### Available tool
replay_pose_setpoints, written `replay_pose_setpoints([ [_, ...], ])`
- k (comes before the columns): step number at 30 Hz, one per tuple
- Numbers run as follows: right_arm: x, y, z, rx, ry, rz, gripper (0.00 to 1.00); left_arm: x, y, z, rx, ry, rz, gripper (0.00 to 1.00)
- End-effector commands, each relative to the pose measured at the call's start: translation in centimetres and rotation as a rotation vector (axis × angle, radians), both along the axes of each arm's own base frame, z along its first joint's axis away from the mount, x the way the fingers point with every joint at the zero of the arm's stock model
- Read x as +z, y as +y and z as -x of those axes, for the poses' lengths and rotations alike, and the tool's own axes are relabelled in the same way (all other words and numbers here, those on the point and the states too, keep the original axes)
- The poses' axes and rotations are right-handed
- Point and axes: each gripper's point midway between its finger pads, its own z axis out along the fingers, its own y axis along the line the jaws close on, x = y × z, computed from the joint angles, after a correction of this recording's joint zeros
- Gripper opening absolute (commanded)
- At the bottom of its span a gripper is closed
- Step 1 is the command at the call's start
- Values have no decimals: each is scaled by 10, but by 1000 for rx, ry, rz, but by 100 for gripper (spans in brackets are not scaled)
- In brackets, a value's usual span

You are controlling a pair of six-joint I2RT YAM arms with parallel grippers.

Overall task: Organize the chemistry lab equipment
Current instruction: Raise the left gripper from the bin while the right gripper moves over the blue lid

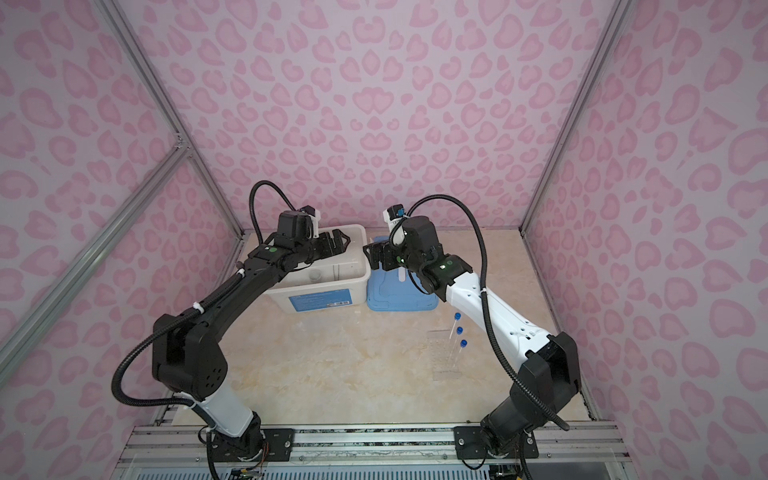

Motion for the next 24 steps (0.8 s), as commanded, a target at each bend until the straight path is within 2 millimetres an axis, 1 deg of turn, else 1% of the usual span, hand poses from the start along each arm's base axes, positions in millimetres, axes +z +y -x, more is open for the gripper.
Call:
replay_pose_setpoints([
  [1, -4, -26, -1, -54, 56, -36, 96, 30, 0, 25, -39, -39, 41, 98],
  [5, -13, -64, -3, -115, 88, -50, 96, 51, 5, 56, -78, -65, 50, 98],
  [8, -21, -85, -2, -160, 100, -18, 96, 54, 7, 72, -96, -69, 47, 98],
  [9, -24, -89, -2, -169, 105, -11, 96, 54, 7, 76, -107, -67, 52, 100],
  [10, -28, -94, -3, -186, 116, -7, 96, 59, 5, 79, -121, -72, 66, 99],
  [11, -33, -99, -4, -205, 130, -8, 96, 46, 1, 85, -138, -42, 71, 99],
  [12, -38, -103, -6, -223, 145, -5, 95, 45, -2, 89, -154, -37, 77, 99],
  [14, -50, -106, -11, -251, 171, 13, 94, 41, -6, 96, -166, -29, 71, 99],
  [17, -65, -103, -20, -276, 197, 49, 92, 35, -6, 104, -166, -16, 64, 100],
  [19, -78, -99, -28, -295, 215, 90, 90, 29, -7, 108, -168, -3, 65, 99],
  [21, -90, -91, -36, -301, 228, 136, 89, 25, -12, 113, -182, 4, 48, 98],
  [24, -114, -79, -55, -302, 255, 190, 84, 19, -7, 116, -161, 11, 16, 98],
])
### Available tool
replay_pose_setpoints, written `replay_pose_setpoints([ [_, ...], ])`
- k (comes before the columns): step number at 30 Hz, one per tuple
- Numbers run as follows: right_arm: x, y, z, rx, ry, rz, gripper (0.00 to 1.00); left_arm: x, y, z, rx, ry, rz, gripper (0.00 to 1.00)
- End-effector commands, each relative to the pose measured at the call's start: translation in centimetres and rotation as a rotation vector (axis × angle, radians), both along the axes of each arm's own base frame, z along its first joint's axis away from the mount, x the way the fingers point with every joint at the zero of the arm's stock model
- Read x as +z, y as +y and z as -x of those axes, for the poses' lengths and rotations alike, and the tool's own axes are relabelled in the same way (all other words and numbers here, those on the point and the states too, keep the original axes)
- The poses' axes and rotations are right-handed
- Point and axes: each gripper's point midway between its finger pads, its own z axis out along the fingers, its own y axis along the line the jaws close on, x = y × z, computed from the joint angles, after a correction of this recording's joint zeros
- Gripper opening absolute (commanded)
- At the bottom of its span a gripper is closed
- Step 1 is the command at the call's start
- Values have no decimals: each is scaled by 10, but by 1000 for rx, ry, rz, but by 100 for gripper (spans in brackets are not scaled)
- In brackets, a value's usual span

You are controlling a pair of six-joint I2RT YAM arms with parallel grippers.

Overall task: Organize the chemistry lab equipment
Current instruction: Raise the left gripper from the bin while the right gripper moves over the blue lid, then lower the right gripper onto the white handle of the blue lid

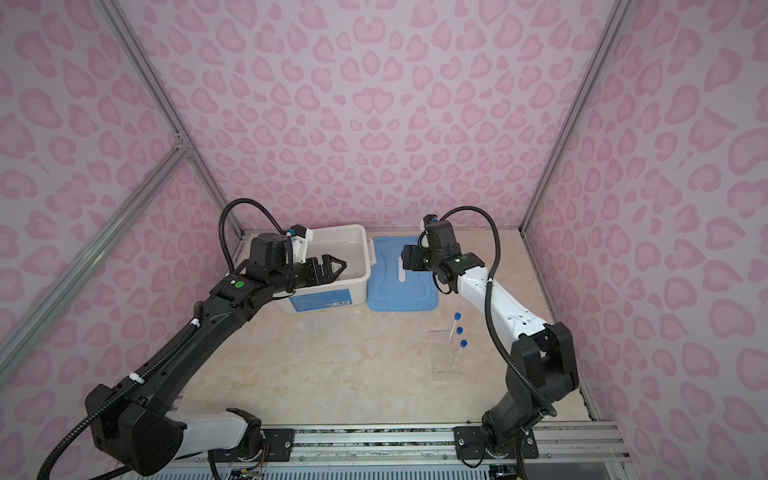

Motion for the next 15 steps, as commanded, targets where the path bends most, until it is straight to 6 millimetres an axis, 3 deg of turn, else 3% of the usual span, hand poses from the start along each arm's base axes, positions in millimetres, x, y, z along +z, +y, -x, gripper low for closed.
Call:
replay_pose_setpoints([
  [1, -26, 2, -17, -25, 40, 67, 83, -2, 9, 3, 31, -15, -34, 98],
  [3, -30, 8, -31, -23, 58, 75, 79, -3, 13, 3, 39, -18, -36, 98],
  [15, -120, 34, -84, -18, 192, 169, 68, -24, 18, 0, 56, 21, -47, 98],
])
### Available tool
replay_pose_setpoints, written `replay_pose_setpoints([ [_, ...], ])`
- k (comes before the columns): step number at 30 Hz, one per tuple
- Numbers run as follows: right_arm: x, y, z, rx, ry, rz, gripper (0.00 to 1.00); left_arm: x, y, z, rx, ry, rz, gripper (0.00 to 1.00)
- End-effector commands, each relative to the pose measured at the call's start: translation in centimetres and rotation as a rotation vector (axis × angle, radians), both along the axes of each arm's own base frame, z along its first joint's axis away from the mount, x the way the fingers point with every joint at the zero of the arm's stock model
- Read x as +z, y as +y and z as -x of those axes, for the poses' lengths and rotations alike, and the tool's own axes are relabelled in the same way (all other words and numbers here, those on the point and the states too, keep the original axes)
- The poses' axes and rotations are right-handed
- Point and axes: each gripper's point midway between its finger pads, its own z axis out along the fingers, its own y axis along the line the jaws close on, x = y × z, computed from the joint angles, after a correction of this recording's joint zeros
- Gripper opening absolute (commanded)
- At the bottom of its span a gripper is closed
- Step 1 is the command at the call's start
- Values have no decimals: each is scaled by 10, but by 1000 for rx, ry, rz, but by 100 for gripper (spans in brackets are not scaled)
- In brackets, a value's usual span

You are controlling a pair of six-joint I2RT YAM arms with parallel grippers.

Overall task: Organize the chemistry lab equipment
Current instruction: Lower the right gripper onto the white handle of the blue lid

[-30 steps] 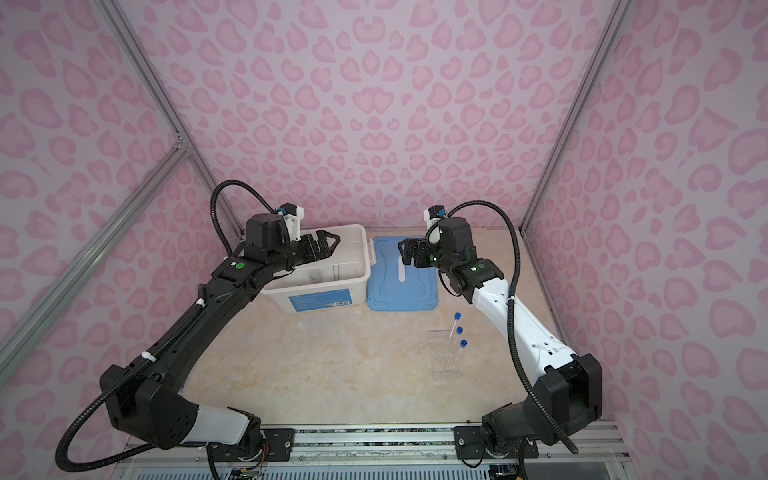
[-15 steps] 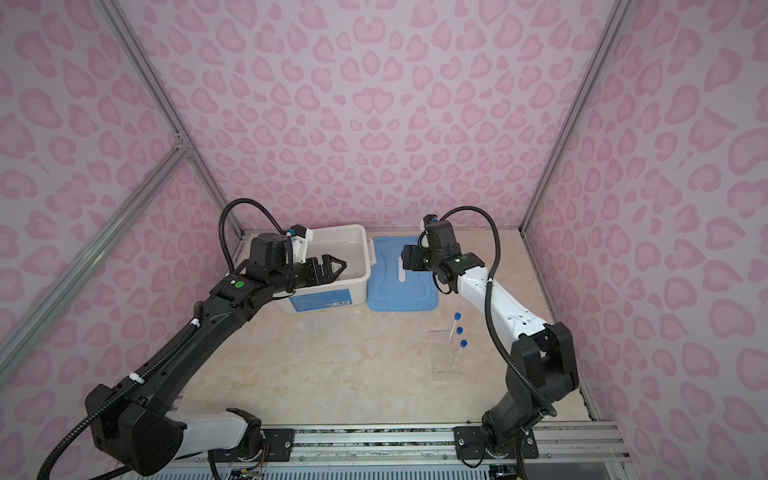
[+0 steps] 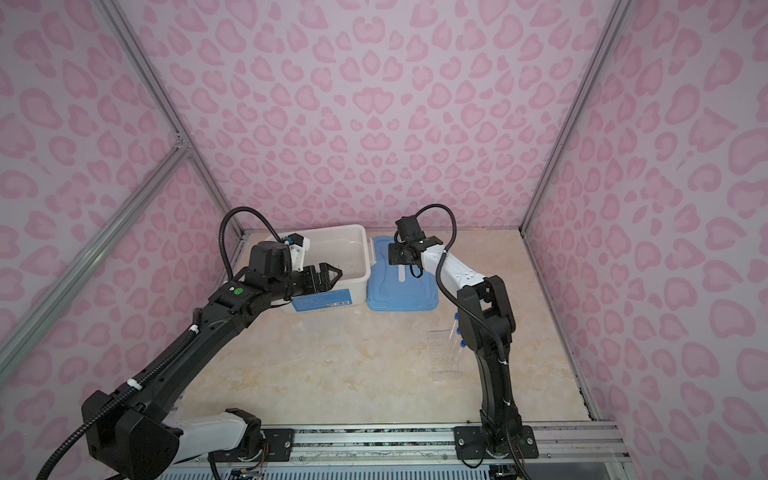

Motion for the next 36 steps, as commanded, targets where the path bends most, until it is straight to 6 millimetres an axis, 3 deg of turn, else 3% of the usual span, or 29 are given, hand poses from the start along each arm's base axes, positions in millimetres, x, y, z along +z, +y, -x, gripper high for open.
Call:
replay_pose_setpoints([
  [1, -24, -2, -4, -2, 44, 47, 67, -3, -2, -5, -2, -5, 2, 98],
  [3, -37, -1, -8, 0, 62, 66, 65, -4, -8, -5, -19, 1, 18, 98],
  [4, -34, -2, -10, -3, 55, 70, 64, -4, -10, -5, -22, 2, 18, 98],
  [5, -51, -3, -10, -6, 83, 95, 64, -4, -13, -5, -26, -1, 15, 98],
  [10, -71, -6, -16, 0, 111, 122, 60, -6, -20, -5, -42, 1, 10, 98],
  [17, -85, -4, -25, 8, 131, 144, 54, -14, -17, -5, -32, 11, -7, 98],
  [27, -107, -10, -16, -8, 172, 232, 35, -17, -15, -5, -23, 8, -12, 98],
  [36, -119, -18, -11, -39, 214, 214, 32, -14, -15, -6, -20, 2, -11, 98],
])
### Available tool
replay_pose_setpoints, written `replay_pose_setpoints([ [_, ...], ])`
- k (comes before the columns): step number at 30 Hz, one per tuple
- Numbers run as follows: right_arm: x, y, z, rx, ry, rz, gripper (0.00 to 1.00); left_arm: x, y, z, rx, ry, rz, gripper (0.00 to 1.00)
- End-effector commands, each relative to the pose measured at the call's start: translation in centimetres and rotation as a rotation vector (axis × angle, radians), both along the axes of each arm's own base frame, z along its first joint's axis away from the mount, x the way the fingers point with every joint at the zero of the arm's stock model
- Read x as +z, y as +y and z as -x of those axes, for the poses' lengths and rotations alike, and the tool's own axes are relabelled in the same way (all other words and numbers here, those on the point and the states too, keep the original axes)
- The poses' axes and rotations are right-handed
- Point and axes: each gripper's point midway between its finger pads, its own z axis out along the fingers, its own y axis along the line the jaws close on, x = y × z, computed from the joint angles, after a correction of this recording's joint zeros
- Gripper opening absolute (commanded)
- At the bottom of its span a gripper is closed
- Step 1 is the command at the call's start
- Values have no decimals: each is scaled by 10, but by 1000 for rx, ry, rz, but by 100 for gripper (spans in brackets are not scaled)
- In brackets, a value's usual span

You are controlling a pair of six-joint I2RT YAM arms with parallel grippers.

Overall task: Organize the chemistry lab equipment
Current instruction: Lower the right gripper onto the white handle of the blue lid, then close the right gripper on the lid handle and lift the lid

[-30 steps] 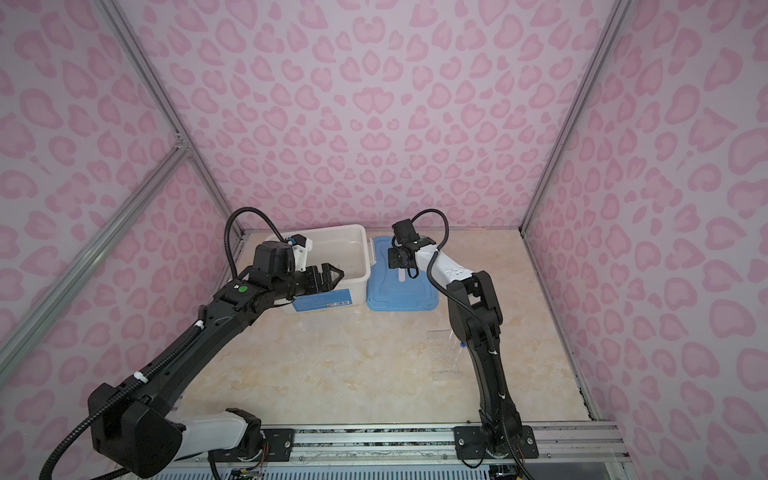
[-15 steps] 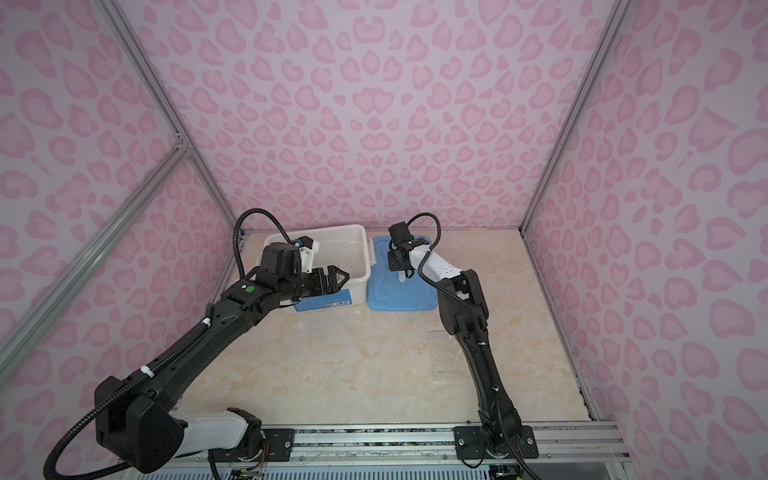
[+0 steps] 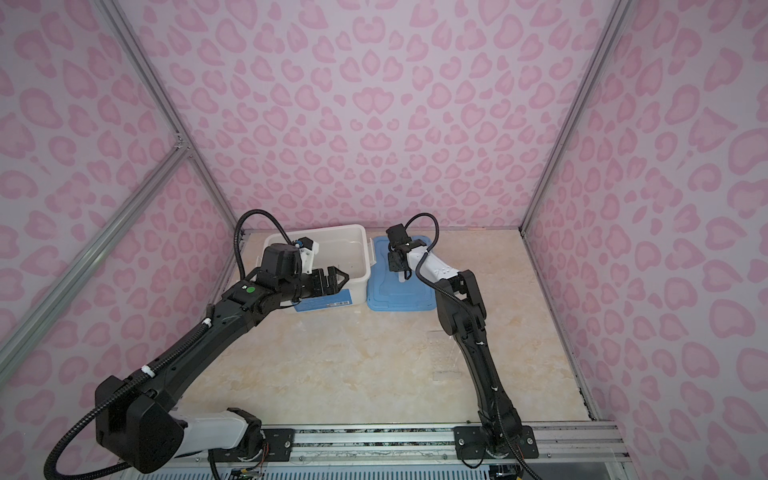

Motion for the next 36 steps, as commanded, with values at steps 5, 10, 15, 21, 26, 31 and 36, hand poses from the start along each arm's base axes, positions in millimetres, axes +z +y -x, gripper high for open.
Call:
replay_pose_setpoints([
  [5, -36, -12, 25, -17, 148, -26, 19, 7, -1, -4, 6, -30, 7, 98],
  [10, -20, -14, 21, -1, 98, 48, 15, 10, -1, -4, 3, -36, 11, 98],
  [15, -2, -16, 19, 8, 67, 64, 13, 10, 0, -4, 5, -38, 10, 98],
  [21, 21, -16, 20, 32, 41, 47, 11, 10, 1, -3, 9, -41, 8, 98],
  [26, 31, -23, 23, 49, 43, 26, 10, 10, 3, -3, 13, -44, 7, 98],
  [31, 44, -28, 27, 58, 19, 26, 9, 8, 3, -3, 15, -42, 7, 98],
  [36, 68, -36, 29, 53, -20, 15, 8, 11, 5, -4, 20, -50, 6, 98],
])
